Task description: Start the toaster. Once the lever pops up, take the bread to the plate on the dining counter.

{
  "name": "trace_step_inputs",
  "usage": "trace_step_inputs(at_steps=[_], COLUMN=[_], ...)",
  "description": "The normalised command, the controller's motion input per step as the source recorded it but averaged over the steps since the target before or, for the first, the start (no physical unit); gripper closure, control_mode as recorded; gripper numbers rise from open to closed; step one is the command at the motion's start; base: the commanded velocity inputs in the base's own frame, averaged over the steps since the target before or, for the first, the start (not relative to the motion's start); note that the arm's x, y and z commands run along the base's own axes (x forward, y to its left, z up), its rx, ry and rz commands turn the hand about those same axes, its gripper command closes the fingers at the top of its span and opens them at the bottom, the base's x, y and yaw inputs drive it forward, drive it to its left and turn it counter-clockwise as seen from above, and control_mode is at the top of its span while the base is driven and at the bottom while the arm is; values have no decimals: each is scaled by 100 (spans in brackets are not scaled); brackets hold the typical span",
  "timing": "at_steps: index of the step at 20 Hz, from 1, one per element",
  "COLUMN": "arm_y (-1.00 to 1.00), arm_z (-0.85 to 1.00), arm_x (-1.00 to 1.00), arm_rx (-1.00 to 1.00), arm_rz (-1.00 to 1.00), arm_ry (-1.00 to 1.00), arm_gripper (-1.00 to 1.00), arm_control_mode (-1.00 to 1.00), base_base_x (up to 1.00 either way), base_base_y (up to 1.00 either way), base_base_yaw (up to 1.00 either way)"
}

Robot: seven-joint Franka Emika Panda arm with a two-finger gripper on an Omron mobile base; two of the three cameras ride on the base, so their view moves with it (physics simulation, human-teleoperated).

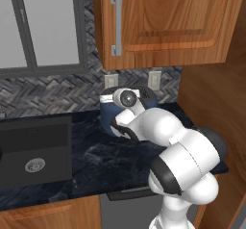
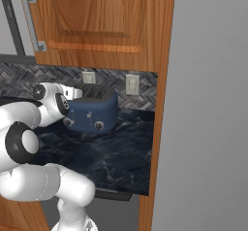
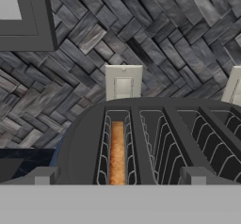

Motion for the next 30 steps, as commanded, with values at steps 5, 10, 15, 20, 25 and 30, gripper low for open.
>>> trace_step_inputs(at_steps=[5, 10, 15, 20, 25, 30], arm_y=[0, 0, 0, 0, 0, 0], arm_z=[0, 0, 0, 0, 0, 0], arm_x=[0, 0, 0, 0, 0, 0], arm_rx=[0, 0, 0, 0, 0, 0], arm_rz=[0, 0, 0, 0, 0, 0], arm_ry=[0, 0, 0, 0, 0, 0], arm_gripper=[-100, -100, -100, -100, -100, -100], arm_control_mode=[-100, -100, -100, -100, -100, -100], base_base_x=[0, 0, 0, 0, 0, 0], base_base_y=[0, 0, 0, 0, 0, 0], base_base_yaw=[0, 0, 0, 0, 0, 0])
